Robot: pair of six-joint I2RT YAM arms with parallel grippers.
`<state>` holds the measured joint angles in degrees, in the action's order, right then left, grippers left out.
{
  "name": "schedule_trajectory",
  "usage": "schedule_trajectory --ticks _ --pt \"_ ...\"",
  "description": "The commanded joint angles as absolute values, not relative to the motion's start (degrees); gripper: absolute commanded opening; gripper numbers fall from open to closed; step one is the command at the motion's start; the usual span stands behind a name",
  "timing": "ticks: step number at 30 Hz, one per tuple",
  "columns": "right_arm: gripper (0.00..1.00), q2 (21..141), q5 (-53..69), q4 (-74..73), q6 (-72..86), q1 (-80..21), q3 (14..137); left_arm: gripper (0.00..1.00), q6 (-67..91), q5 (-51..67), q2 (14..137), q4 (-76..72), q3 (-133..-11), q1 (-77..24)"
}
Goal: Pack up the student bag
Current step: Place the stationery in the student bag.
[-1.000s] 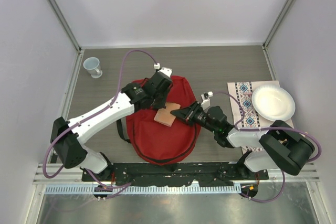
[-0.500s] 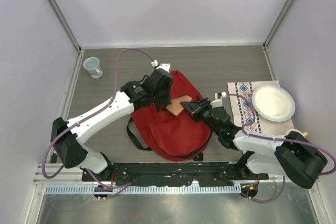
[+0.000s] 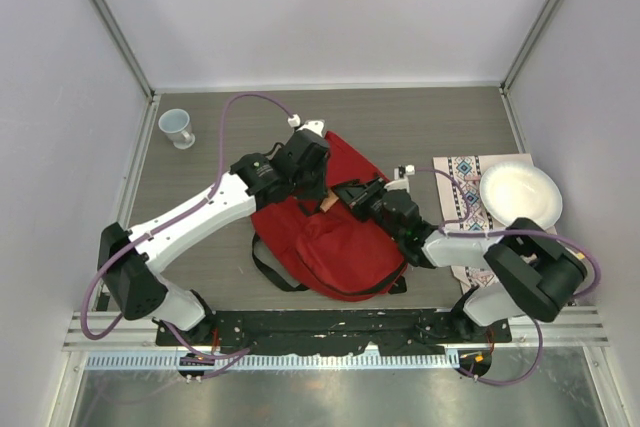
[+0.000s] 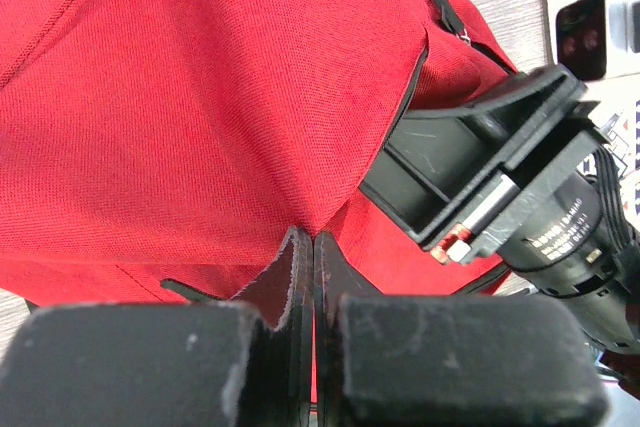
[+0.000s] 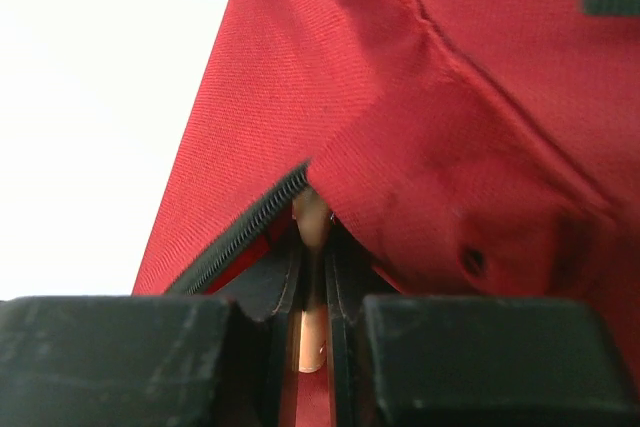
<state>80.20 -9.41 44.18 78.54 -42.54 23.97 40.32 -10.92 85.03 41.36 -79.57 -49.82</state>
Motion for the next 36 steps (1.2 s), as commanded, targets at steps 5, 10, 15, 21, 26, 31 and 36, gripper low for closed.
schedule_trajectory --ticks 5,10,15,21,26,31,36 --pt "0.03 88.49 -5.71 54.49 76.91 -42.89 31.46 0.00 40.78 -9.67 85.34 38.49 -79.98 -50.10" --pt "0.10 91.31 -6.33 54.93 75.24 -43.15 33.48 0.00 40.17 -11.07 85.34 39.37 -80.42 -50.01" --pt "0.11 94.65 -4.84 52.75 72.78 -43.15 36.38 0.01 39.90 -10.81 84.73 38.50 -79.28 -50.01" --pt "0.18 96.50 -1.94 50.37 68.66 -43.15 38.58 0.01 40.16 -11.68 84.82 38.85 -78.49 -50.01" --pt "0.34 92.12 -1.58 44.66 64.87 -43.15 36.66 0.03 40.78 -15.02 84.38 40.34 -77.70 -50.01" --pt "0.52 85.70 -3.51 36.75 61.09 -43.15 34.98 0.04 40.96 -17.49 84.20 41.31 -76.99 -49.92" --pt "0.51 82.62 -4.13 32.61 60.03 -42.98 34.72 0.05 40.96 -17.67 84.38 41.31 -76.99 -49.83"
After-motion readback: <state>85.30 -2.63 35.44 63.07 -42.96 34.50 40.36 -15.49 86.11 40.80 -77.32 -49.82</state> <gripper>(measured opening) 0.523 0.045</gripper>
